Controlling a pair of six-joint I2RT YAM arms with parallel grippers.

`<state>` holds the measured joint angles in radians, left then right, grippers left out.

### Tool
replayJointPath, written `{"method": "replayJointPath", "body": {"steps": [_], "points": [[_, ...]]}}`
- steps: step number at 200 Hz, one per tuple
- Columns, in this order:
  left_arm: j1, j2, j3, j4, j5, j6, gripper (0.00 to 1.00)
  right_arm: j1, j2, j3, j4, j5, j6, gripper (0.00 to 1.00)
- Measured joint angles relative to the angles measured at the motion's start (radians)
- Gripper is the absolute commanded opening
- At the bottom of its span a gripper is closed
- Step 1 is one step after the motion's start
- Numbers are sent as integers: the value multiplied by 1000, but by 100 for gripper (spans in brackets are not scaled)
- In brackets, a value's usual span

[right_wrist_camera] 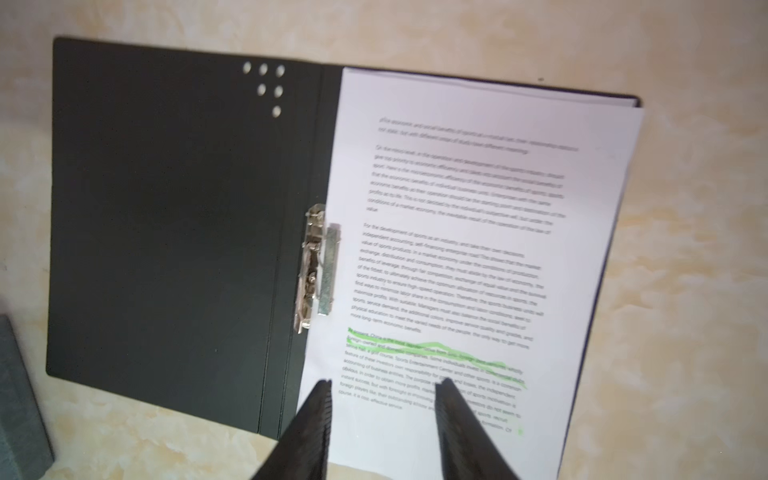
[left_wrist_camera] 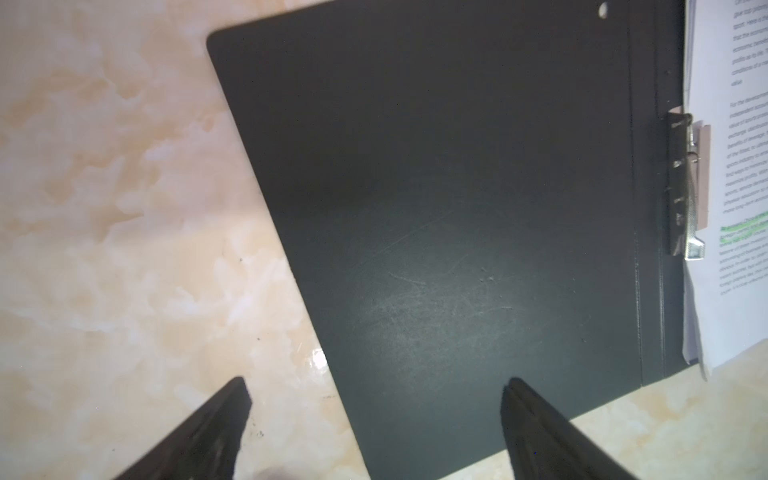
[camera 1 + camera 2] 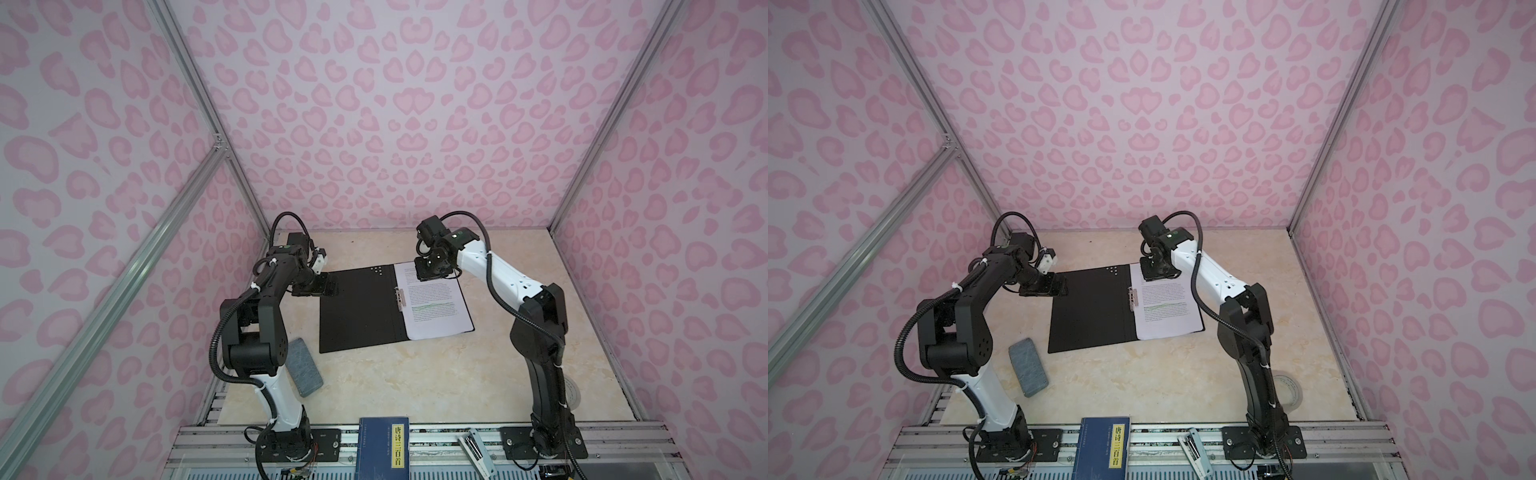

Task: Put the files into the folder
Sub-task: 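Lift the right gripper off the clip and withdraw both grippers from the folder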

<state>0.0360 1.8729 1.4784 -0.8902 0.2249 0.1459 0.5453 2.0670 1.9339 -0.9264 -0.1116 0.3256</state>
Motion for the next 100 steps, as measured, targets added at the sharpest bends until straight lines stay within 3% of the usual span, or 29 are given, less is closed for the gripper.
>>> {"method": "replayJointPath", "body": {"steps": [61,100], "points": [[21,55,-24,-32,49,-34,97,-245,-227,-465,279,-127,23,46],[30,73,-26,-31,26,-49,97,-335,-241,-613,402,-216,26,46]]}}
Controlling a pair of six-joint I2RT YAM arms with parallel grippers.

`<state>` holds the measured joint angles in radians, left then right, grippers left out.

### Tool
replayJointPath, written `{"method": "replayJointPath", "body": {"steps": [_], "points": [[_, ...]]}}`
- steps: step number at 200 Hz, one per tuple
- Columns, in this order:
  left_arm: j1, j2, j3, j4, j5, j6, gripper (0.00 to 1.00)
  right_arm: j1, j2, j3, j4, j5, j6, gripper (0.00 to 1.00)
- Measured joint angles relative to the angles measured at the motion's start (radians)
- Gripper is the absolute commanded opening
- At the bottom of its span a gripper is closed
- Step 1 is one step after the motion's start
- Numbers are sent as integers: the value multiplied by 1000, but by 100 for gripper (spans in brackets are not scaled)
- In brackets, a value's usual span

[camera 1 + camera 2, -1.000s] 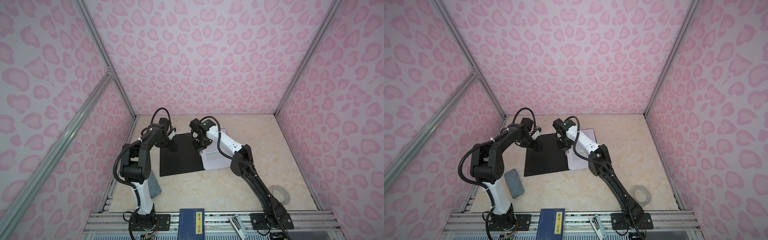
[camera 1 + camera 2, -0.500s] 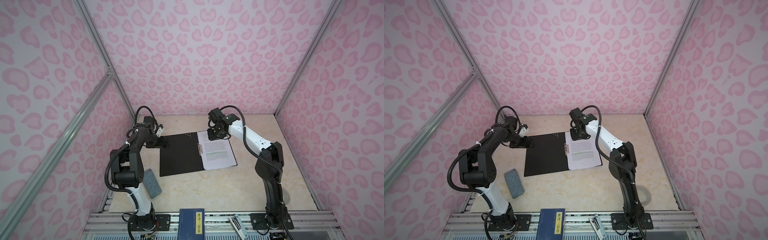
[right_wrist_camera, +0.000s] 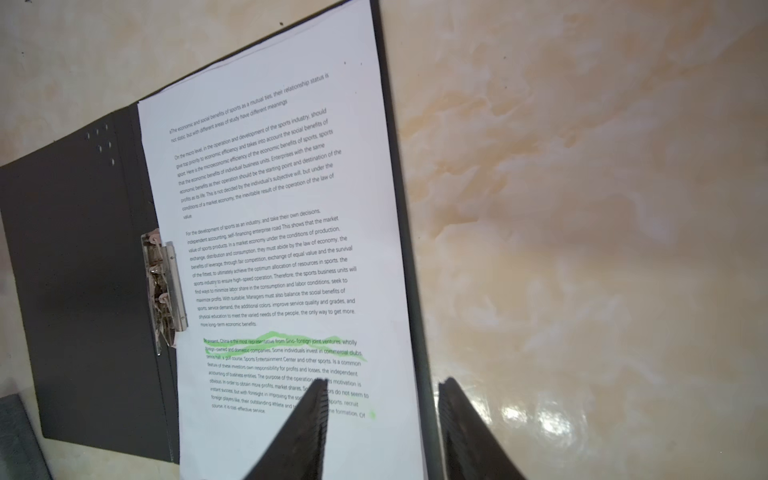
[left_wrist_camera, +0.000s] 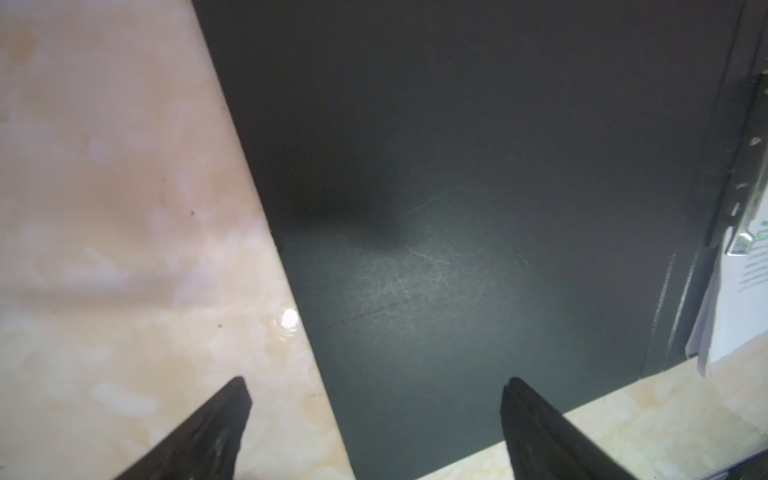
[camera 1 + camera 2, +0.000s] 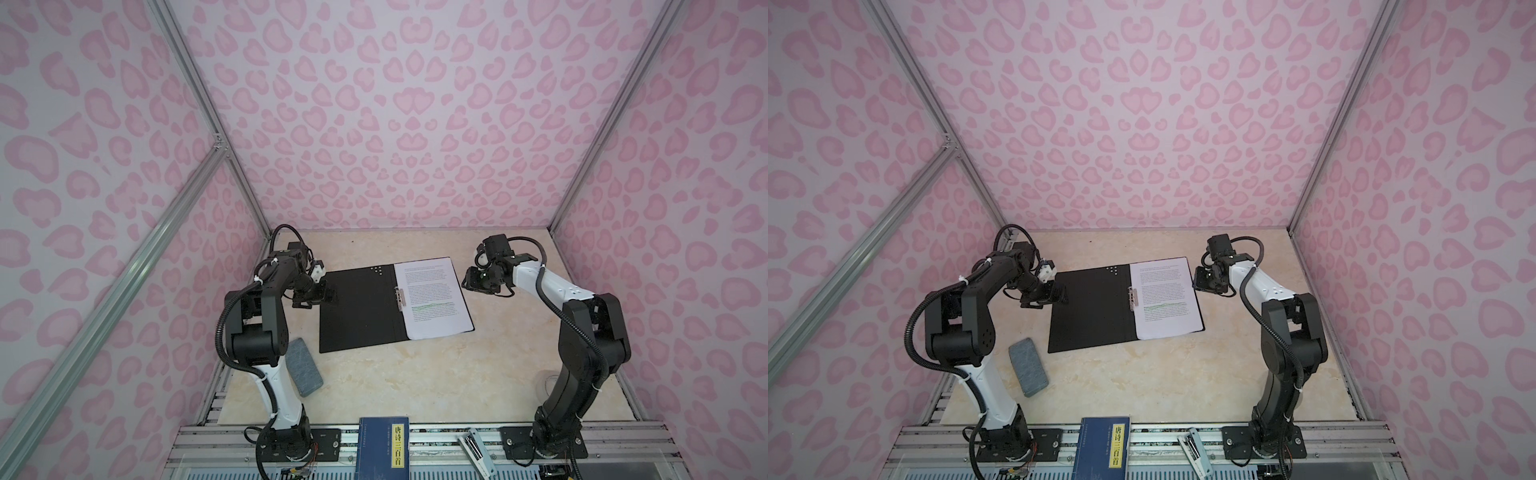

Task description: Put the files into the folder

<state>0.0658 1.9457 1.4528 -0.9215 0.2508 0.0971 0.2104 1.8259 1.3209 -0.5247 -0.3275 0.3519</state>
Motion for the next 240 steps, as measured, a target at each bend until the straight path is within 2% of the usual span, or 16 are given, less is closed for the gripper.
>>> {"method": "replayJointPath", "body": {"steps": [60,240], "points": [[4,33,0,2,-15,-29,97,-48,94,-8,115,-82,8,47],[2,149,91,-33,-12,-62,97,-44,231,79,85,-103,-40,46]]}}
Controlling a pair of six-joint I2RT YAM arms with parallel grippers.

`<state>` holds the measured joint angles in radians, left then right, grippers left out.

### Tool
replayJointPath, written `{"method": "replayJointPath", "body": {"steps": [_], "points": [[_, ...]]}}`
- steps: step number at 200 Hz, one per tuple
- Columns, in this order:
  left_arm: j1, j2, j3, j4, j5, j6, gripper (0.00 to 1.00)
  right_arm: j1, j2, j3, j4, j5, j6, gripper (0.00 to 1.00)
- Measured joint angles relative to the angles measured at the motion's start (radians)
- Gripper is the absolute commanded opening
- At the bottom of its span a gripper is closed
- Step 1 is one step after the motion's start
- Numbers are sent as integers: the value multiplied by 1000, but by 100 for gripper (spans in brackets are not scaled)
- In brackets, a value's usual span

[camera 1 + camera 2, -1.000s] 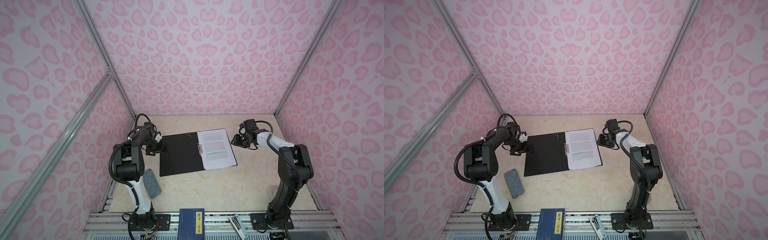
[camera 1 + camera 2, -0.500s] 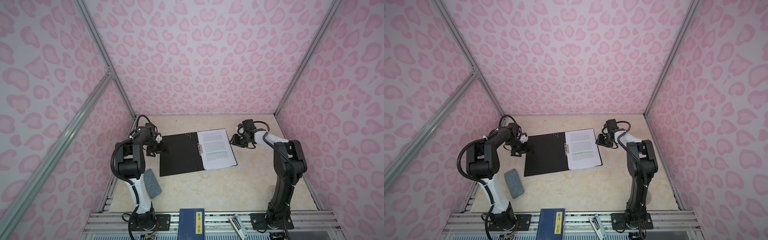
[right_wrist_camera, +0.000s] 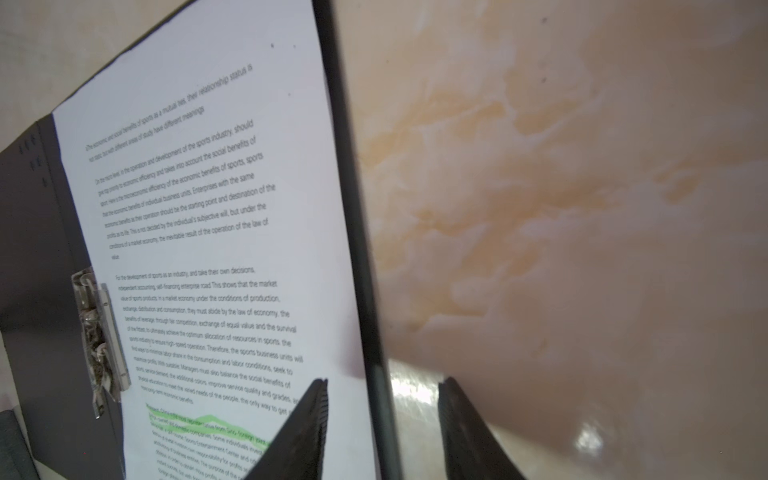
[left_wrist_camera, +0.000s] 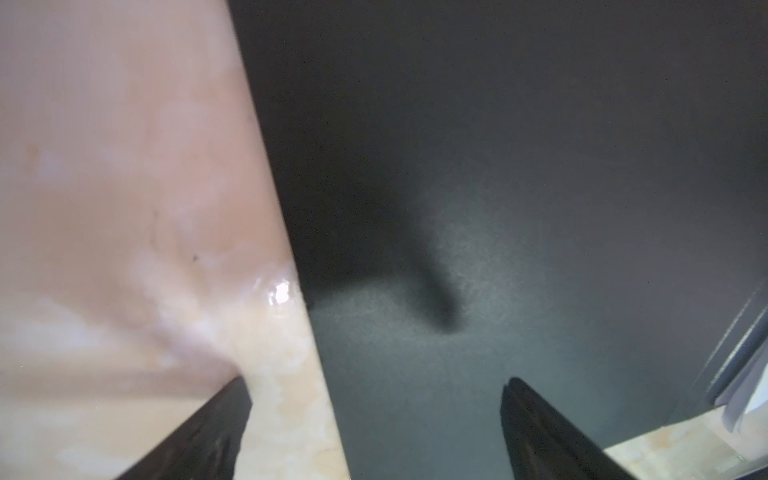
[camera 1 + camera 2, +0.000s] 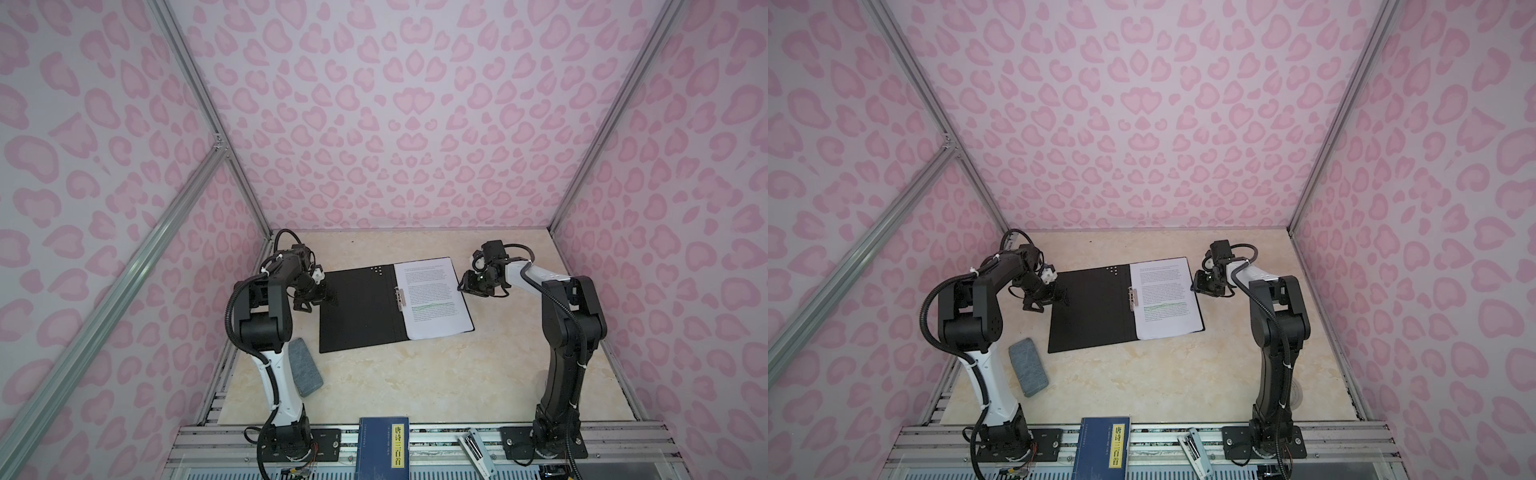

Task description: Put the files into the folder

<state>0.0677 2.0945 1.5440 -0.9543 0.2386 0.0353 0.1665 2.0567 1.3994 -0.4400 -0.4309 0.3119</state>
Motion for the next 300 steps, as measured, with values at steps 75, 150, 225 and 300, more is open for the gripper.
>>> {"method": "replayJointPath", "body": {"steps": [75,150,225,300], "points": [[-44,16,28,-19,53,0,97,18,3,0,-16,4,-35,46],[-55,16,26,-18,103,11,97,29,-23,-18,-72,24,-58,46],[-55,4,13,-18,179,27,98,36,-87,-94,-130,73,-58,46],[-53,-46,-14,-42,212,31,98,36,-89,-98,-135,90,-58,45]]}}
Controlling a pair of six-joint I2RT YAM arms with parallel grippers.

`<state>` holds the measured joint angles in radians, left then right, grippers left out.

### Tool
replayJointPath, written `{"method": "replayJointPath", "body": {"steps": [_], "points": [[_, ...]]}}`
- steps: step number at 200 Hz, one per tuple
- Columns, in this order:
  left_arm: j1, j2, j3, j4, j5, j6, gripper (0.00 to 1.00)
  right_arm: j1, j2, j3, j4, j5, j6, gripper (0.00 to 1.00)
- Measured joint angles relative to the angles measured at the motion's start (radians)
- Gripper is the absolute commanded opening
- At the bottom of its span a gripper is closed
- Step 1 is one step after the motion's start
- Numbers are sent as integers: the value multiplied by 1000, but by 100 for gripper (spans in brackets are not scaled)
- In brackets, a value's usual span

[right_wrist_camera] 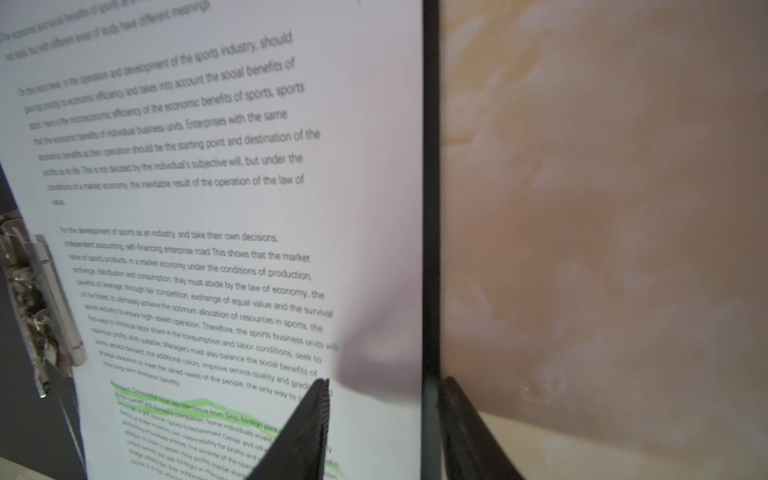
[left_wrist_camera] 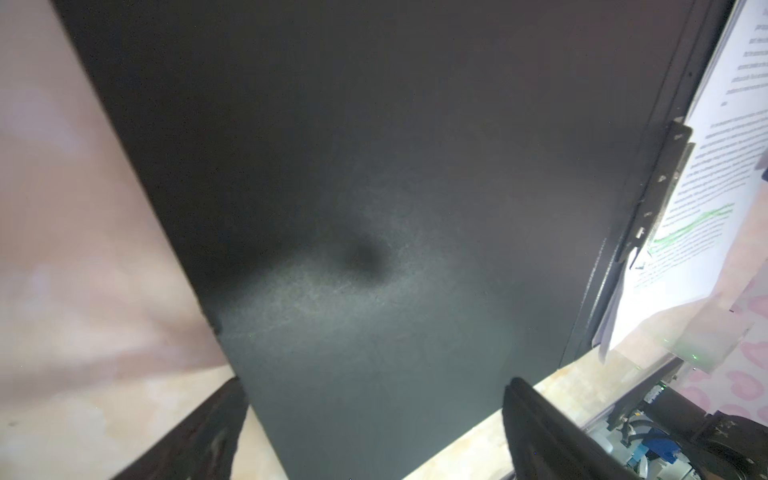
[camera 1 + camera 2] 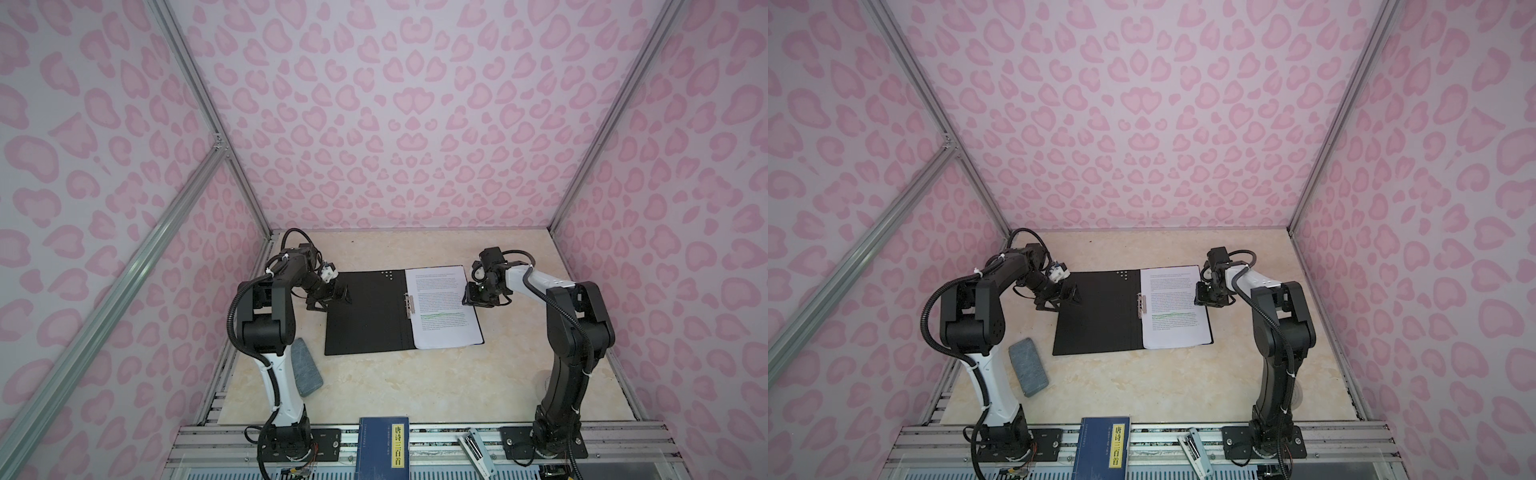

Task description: Put the files into the folder

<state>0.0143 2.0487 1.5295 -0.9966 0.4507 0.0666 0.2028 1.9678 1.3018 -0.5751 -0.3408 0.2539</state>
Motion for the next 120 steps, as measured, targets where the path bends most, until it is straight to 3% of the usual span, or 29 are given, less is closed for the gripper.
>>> {"method": "replayJointPath", "body": {"steps": [120], "points": [[23,-59,-16,-57,80,42,99,0,9,7,-18,12,-11,45]]}}
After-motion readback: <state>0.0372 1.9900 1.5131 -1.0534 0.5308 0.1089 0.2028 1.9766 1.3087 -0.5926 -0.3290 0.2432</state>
